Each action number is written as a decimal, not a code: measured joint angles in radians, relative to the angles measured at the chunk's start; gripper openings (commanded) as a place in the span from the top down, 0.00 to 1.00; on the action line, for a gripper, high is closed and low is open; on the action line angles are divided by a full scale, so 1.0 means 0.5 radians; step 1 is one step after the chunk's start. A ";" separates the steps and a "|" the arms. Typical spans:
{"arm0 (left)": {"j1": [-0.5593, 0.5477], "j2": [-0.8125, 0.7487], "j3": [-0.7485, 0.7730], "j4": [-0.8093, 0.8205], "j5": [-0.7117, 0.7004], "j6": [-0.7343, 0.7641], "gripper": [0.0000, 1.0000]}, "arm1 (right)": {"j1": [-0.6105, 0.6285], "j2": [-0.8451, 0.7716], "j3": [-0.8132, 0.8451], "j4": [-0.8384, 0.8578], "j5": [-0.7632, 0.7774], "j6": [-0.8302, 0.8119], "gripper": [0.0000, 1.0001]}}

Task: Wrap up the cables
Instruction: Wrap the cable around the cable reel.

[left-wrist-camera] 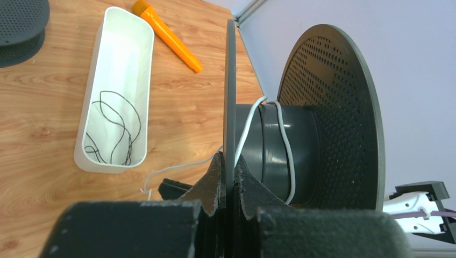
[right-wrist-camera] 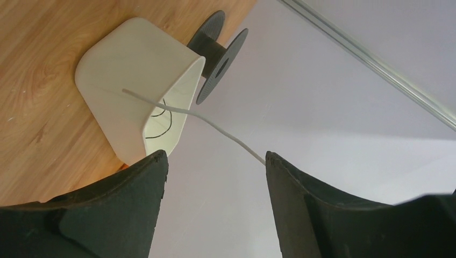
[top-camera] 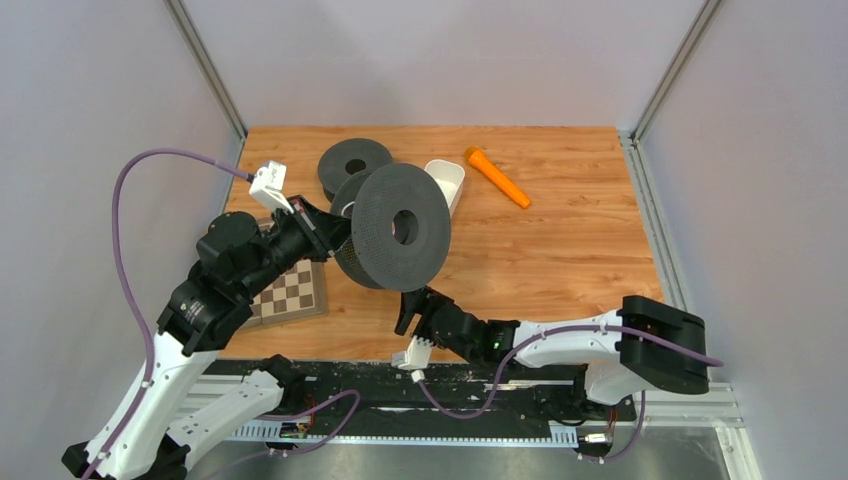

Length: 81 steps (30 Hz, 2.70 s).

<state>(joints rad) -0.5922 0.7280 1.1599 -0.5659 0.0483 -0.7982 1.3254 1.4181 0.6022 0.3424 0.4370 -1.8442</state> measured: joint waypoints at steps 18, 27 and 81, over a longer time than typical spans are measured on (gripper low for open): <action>0.000 -0.018 0.032 -0.051 0.057 -0.014 1.00 | -0.107 0.351 0.234 0.074 0.017 -0.203 0.74; 0.000 -0.027 0.032 -0.062 0.037 -0.007 1.00 | -0.105 0.371 0.234 0.130 0.014 -0.111 1.00; -0.108 -0.073 -0.909 0.539 -0.472 0.830 1.00 | -0.330 0.101 1.024 -0.014 -0.101 4.508 1.00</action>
<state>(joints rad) -0.6460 0.6914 0.7055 -0.2966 -0.1875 -0.3832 1.1606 1.4689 1.1141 0.3355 0.3866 0.4099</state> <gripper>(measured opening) 0.030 0.006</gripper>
